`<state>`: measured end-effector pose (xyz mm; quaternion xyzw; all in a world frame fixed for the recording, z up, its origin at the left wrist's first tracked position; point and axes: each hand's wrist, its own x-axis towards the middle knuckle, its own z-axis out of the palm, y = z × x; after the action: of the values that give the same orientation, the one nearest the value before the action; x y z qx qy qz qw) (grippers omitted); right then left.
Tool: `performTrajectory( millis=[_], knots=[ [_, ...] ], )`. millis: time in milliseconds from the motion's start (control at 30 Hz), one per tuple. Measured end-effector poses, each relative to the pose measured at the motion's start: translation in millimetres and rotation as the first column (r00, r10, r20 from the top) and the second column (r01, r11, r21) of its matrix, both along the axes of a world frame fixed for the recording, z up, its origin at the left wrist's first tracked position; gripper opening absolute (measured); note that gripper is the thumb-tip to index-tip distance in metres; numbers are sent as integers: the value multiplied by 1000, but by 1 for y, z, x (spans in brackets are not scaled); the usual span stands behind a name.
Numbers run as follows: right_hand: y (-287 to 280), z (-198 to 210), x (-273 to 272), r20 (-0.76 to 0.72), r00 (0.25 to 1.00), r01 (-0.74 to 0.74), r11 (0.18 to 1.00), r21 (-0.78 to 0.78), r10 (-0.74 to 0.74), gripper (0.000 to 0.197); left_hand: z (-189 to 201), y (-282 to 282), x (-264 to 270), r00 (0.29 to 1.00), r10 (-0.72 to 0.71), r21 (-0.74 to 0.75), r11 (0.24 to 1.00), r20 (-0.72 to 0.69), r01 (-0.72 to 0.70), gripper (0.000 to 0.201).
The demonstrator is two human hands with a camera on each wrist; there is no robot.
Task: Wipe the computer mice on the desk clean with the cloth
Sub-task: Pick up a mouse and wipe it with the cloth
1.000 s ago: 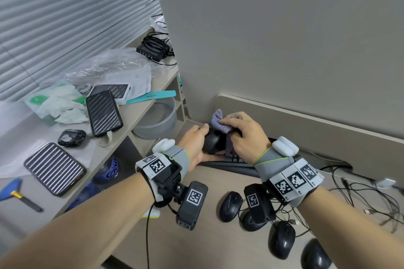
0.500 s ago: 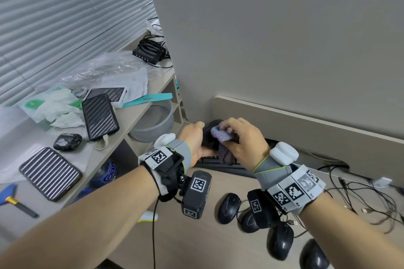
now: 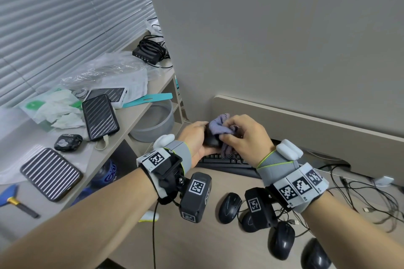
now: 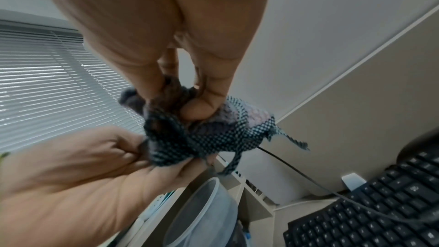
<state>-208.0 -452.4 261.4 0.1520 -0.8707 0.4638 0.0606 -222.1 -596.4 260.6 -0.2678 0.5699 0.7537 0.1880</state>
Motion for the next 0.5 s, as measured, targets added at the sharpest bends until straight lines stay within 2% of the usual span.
performTrajectory(
  millis=[67,133,267,500],
  knots=[
    [-2,0,4,45,998,-43,999,-21,44,8,-1,-2,-2,1000,12,-1,1000,26,-12,36],
    [-3,-3,6,52,998,-39,999,-32,41,13,-1,-2,2,999,49,-3,999,-11,-50,32],
    [-6,-10,6,11,1000,-29,998,59,29,19,-9,-1,6,998,23,-21,999,-50,-24,33],
    [-4,-5,5,-51,997,-46,983,181,56,18,-13,1,2,998,54,74,996,-35,-51,29]
  ],
)
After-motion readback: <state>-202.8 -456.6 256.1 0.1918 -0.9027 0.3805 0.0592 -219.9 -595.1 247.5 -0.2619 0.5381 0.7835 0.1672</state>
